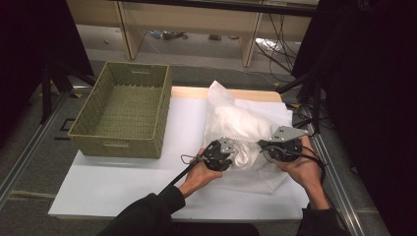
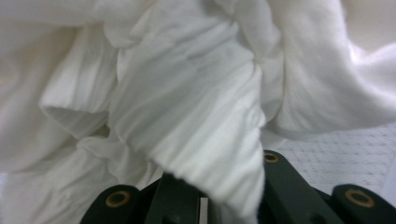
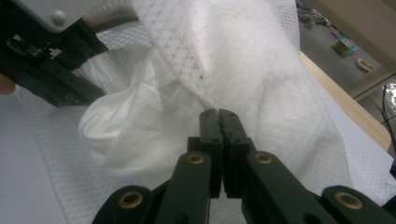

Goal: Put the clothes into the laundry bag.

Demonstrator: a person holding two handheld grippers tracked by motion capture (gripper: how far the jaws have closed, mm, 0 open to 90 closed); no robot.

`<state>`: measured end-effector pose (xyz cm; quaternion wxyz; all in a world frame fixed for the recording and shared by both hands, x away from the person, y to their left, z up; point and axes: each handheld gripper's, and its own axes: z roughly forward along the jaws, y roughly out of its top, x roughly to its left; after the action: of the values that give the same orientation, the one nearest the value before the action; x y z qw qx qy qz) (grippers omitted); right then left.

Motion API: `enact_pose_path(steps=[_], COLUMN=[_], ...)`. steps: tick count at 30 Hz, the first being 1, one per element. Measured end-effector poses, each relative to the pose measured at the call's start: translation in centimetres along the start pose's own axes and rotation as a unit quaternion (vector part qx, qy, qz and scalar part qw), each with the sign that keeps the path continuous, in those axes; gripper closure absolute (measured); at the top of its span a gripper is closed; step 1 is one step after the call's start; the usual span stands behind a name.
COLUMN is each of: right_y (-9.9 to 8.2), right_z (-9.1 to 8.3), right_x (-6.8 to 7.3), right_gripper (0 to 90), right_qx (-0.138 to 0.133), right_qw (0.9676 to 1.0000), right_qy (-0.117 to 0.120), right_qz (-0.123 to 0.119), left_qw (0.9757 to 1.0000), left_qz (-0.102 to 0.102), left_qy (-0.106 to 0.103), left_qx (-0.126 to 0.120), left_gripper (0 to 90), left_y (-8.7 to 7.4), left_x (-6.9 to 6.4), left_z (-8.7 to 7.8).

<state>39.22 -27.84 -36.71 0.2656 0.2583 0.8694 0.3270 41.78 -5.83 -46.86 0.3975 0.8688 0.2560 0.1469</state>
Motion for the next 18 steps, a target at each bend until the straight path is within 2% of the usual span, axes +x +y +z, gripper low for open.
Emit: enact_pose_path(steps=[2, 3, 4, 5, 8, 10, 12, 14, 15, 16, 17, 18], right_y=[0.0, 0.0, -0.1, -0.1, -0.2, 0.0, 0.3, 0.5, 0.8, 0.8, 0.9, 0.9], right_z=[0.0, 0.0, 0.0, 0.1, 0.1, 0.1, -0.1, -0.1, -0.1, -0.1, 0.0, 0.1], right_x=[-0.1, -0.2, 0.0, -0.1, 0.1, 0.4, 0.9, 1.0, 1.4, 1.4, 1.5, 1.6], right_gripper=[90.0, 90.0, 90.0, 90.0, 90.0, 90.0, 90.0, 90.0, 90.0, 90.0, 90.0, 90.0], right_qx=[0.003, 0.004, 0.012, 0.006, 0.009, 0.007, 0.006, 0.005, 0.005, 0.005, 0.004, 0.006], right_qw=[1.0000, 0.9999, 0.9999, 1.0000, 0.9999, 0.9999, 0.9997, 0.9995, 0.9993, 0.9993, 0.9991, 0.9990], right_qy=[-0.002, 0.006, 0.002, -0.004, 0.004, 0.015, 0.024, 0.029, 0.036, 0.036, 0.036, 0.039], right_qz=[0.000, -0.007, 0.010, -0.005, 0.005, -0.006, -0.006, -0.014, -0.011, -0.011, -0.020, -0.018], left_qw=[1.0000, 1.0000, 0.9999, 0.9999, 0.9993, 0.9979, 0.9969, 0.9968, 0.9945, 0.9945, 0.9925, 0.9917], left_qz=[0.002, -0.002, -0.002, -0.004, -0.031, -0.056, -0.066, -0.065, -0.074, -0.074, -0.067, -0.075], left_qy=[0.002, 0.006, 0.010, 0.010, 0.019, 0.031, 0.043, 0.048, 0.070, 0.070, 0.096, 0.097], left_qx=[0.001, -0.001, -0.005, -0.001, 0.006, -0.002, -0.004, -0.003, -0.022, -0.022, -0.036, -0.039], left_gripper=[83.6, 83.6, 83.6, 83.7, 84.0, 84.4, 84.9, 85.1, 85.2, 85.2, 85.3, 85.4], left_y=[0.0, 0.1, 0.2, 0.2, 0.2, 0.5, 1.0, 1.4, 2.3, 2.3, 3.1, 3.3], left_x=[-0.1, 0.0, 0.1, 0.3, 1.1, 1.9, 2.5, 2.6, 2.7, 2.7, 3.2, 3.4], left_z=[-0.1, -0.2, -0.2, -0.2, 0.2, 0.6, 0.8, 0.8, 1.2, 1.2, 1.6, 1.8])
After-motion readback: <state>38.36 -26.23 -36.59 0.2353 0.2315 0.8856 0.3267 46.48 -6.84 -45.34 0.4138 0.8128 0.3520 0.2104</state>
